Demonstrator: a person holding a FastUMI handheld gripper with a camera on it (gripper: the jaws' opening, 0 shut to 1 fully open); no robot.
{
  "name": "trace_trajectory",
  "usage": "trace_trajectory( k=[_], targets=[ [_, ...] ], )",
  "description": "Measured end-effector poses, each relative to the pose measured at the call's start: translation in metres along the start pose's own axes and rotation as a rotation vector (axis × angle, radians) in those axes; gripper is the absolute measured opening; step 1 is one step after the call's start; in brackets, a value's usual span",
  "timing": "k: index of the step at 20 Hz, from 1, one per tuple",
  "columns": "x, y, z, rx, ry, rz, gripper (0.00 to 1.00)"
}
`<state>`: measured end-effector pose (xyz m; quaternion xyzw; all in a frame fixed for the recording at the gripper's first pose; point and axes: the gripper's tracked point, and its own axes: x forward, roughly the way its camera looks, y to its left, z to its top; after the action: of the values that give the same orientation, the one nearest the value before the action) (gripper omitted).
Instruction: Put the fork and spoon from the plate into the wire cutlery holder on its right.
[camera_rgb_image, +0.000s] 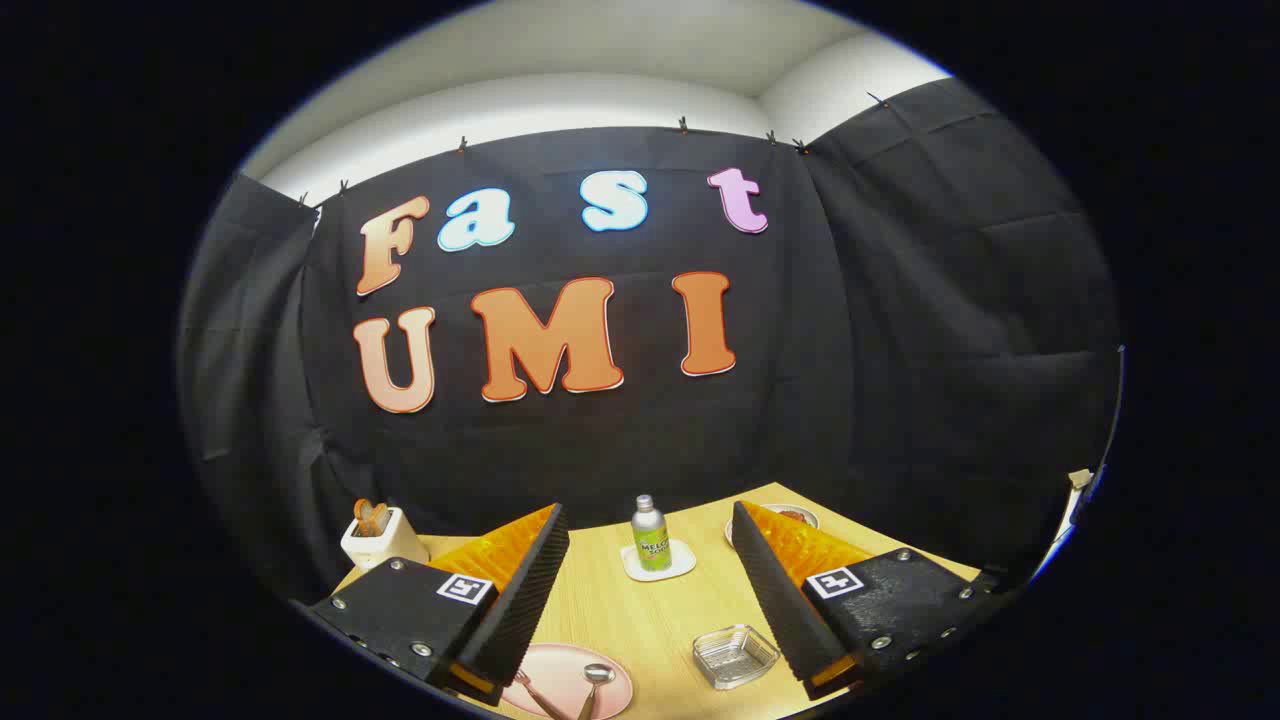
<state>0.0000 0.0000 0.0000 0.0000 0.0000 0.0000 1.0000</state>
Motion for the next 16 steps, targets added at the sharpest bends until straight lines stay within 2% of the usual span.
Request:
trace_trajectory(
  k=[5, 16],
  targets=[
    [-0.012, 0.026, -0.005, -0.052, 0.022, 0.043, 0.98],
    [-0.006, 0.070, -0.018, -0.122, 0.056, 0.130, 0.98]
  ],
)
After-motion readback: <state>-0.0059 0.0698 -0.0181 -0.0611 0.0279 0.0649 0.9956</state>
